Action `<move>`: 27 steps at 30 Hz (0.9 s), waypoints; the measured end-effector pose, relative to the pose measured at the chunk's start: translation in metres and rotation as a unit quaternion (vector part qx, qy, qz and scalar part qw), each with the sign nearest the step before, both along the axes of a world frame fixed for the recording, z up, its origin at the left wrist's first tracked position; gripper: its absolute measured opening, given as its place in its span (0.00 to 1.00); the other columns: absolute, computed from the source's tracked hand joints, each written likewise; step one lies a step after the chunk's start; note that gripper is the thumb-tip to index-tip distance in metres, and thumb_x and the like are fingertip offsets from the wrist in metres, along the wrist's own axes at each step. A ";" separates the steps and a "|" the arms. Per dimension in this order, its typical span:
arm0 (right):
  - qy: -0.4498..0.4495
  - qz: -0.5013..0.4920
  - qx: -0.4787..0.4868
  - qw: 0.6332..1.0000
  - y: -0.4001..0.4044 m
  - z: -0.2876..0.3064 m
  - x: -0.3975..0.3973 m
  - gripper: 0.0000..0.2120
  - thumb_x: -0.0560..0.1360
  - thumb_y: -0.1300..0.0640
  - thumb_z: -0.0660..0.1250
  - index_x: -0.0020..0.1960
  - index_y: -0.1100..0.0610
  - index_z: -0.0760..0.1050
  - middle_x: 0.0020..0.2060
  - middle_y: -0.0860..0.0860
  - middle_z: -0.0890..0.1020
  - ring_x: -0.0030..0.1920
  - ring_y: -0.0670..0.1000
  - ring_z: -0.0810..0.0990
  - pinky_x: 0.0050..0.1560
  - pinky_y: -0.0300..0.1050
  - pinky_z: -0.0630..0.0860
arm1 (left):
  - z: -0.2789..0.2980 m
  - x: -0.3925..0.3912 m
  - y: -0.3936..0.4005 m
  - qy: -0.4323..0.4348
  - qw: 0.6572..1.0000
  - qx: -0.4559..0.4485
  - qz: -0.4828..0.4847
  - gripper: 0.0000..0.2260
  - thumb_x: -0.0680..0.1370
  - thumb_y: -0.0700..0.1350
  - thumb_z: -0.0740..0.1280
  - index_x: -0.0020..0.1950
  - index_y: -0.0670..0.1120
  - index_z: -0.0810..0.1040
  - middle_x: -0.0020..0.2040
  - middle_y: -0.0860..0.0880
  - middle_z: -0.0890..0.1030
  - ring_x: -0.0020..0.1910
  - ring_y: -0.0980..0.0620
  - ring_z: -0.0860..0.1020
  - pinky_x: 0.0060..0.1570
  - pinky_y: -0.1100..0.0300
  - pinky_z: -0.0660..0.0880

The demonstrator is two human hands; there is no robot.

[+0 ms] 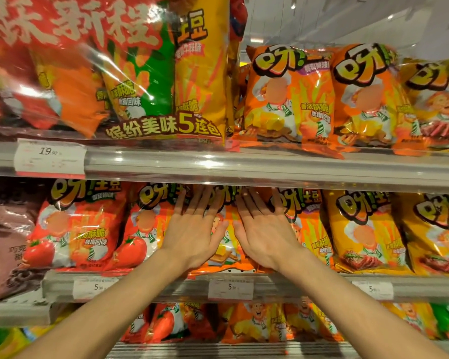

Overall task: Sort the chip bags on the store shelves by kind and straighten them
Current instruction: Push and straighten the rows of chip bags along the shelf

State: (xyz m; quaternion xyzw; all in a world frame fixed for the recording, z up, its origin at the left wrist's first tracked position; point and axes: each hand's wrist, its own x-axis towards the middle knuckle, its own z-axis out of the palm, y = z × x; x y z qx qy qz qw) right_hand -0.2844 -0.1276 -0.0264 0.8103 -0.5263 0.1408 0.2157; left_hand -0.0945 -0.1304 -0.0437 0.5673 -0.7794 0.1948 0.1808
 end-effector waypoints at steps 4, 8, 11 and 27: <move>-0.012 0.010 -0.004 1.000 0.015 -0.007 -0.005 0.31 0.83 0.42 0.42 0.80 0.57 0.60 0.79 0.55 0.63 0.81 0.54 0.54 0.77 0.65 0.36 | 0.000 0.002 0.011 0.015 0.999 -0.017 -0.028 0.28 0.84 0.61 0.45 0.81 0.51 0.60 0.79 0.48 0.64 0.80 0.49 0.58 0.78 0.42 0.46; -0.021 0.006 0.014 1.000 0.023 -0.020 -0.006 0.31 0.83 0.41 0.42 0.81 0.55 0.56 0.80 0.52 0.62 0.81 0.52 0.53 0.77 0.64 0.34 | -0.010 0.005 0.012 0.028 0.999 -0.001 -0.045 0.28 0.84 0.62 0.42 0.81 0.54 0.57 0.82 0.49 0.56 0.82 0.52 0.48 0.78 0.43 0.43; -0.034 -0.012 0.020 0.999 0.025 -0.024 -0.004 0.31 0.83 0.40 0.40 0.82 0.54 0.51 0.81 0.52 0.59 0.81 0.51 0.51 0.77 0.64 0.32 | -0.012 0.006 0.010 0.022 0.999 -0.002 -0.035 0.29 0.83 0.63 0.42 0.82 0.53 0.55 0.82 0.49 0.56 0.82 0.52 0.49 0.78 0.41 0.43; -0.122 -0.051 -0.012 0.991 0.051 -0.012 -0.079 0.29 0.84 0.45 0.46 0.77 0.60 0.64 0.76 0.58 0.67 0.78 0.58 0.61 0.79 0.58 0.52 | 0.013 -0.060 0.028 0.059 0.992 -0.006 -0.112 0.25 0.84 0.58 0.50 0.79 0.50 0.62 0.74 0.47 0.72 0.74 0.46 0.68 0.75 0.44 0.57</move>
